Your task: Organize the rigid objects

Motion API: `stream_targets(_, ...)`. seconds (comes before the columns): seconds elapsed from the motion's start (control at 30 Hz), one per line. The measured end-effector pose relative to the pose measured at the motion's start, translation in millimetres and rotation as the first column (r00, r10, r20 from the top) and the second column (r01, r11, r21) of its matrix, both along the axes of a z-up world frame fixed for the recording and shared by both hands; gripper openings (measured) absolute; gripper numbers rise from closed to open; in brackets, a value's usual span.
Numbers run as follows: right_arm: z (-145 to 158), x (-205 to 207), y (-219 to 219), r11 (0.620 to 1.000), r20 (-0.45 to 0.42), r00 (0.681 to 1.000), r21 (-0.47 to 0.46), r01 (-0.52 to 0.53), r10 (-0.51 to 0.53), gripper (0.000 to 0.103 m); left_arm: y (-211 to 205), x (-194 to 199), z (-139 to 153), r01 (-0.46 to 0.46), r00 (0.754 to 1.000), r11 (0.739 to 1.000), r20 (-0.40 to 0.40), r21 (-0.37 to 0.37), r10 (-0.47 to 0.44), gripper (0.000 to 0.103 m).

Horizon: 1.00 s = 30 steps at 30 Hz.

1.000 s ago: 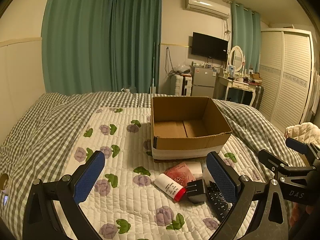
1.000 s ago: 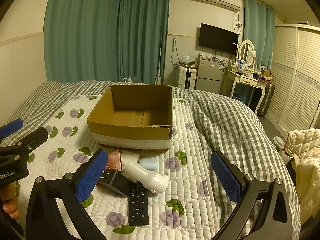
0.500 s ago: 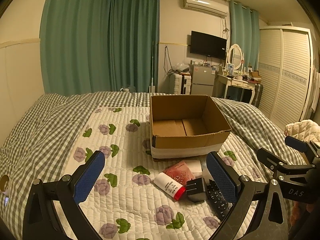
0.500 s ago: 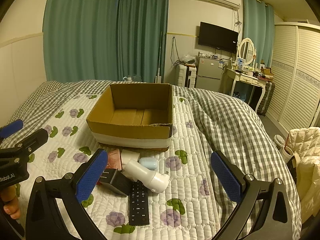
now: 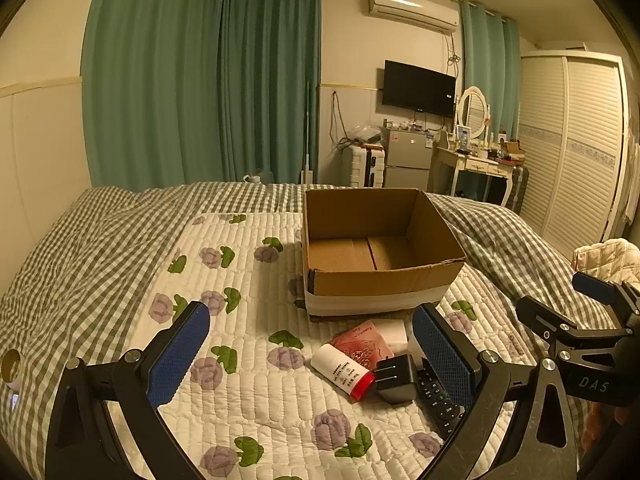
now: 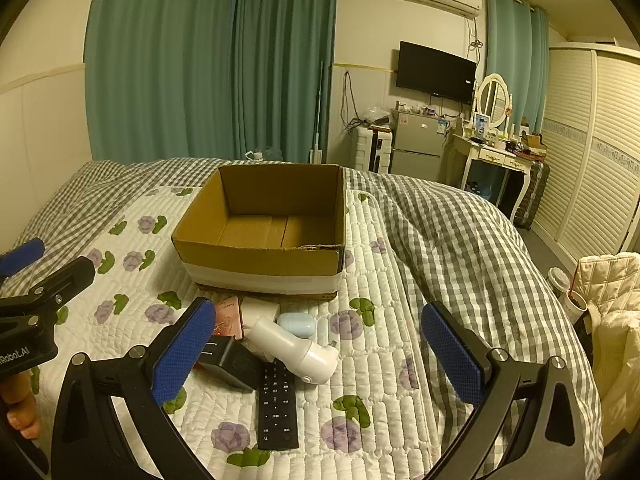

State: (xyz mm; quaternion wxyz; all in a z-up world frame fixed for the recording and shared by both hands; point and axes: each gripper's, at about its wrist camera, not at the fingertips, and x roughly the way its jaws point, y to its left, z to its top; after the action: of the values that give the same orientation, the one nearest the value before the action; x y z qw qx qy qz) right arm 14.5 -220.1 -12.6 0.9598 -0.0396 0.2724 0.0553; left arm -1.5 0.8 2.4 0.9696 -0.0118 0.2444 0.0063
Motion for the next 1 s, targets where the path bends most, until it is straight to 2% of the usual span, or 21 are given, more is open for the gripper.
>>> stream_targets(1.0,-2.4,2.9,1.5,1.0,-0.015,1.0,-0.006,0.003,-0.003,0.103,-0.1,0.0,-3.3,-0.002,1.0,1.0,-0.004,0.003,0.002,0.103)
